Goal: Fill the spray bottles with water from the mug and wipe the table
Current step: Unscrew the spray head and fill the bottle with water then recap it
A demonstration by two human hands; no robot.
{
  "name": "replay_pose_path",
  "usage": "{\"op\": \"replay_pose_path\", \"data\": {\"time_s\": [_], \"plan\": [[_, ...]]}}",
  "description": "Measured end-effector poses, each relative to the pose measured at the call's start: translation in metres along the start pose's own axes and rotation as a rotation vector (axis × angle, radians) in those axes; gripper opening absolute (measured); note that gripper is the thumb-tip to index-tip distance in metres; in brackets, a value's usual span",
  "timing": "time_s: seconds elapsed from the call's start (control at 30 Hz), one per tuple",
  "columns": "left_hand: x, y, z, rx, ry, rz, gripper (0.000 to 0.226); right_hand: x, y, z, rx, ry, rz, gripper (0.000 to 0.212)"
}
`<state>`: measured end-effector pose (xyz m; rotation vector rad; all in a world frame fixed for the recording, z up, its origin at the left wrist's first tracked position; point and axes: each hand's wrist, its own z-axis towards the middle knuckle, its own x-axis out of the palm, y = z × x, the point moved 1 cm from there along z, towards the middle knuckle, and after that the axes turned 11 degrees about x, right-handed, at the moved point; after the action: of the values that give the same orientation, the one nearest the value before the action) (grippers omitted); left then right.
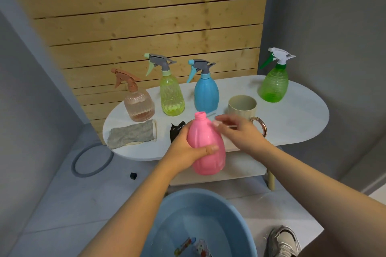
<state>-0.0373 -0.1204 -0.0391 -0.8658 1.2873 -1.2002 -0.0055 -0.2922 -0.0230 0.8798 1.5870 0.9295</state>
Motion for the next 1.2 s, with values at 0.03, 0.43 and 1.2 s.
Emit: {"op": "replay_pose_path", "data": {"time_s": [0.03, 0.43, 1.2], "plan": [[-0.002, 0.000, -0.001, -0.006, -0.021, 0.015, 0.078, -0.006, -0.001, 0.003, -0.011, -0.186, -0.083, 0.034], [-0.011, 0.008, -0.003, -0.081, -0.111, 0.022, 0.080, -0.037, -0.022, 0.032, 0.489, -0.425, -0.093, 0.062], [-0.036, 0.019, -0.081, -0.112, -0.322, 0.161, 0.069, -0.014, 0.000, -0.047, 0.276, -0.018, -0.109, 0.044]]}}
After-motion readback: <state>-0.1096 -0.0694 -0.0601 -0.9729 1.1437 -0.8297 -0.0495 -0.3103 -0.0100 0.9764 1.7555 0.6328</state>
